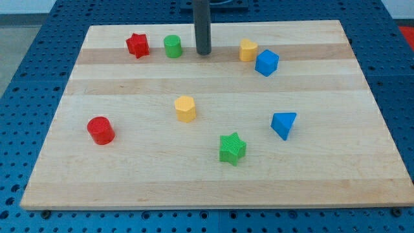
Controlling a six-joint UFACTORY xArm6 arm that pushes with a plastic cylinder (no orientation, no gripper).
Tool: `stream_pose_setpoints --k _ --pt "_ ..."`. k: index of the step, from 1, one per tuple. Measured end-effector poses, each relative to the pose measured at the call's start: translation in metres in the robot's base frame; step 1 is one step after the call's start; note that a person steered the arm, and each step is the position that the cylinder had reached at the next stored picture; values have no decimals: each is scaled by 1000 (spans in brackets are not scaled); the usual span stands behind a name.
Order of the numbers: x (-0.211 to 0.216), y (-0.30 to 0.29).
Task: Slide the green circle into the right side of the red star
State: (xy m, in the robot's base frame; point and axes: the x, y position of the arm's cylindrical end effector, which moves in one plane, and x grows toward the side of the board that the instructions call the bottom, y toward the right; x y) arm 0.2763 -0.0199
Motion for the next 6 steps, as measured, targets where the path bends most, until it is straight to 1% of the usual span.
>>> stream_pose_setpoints --k 1,2,3,4,5,6 --pt "-19 -13" --pt "-23 -54" --pt "-23 -74" --pt "-19 -21" --pt "10 -7" --pt "18 -30"
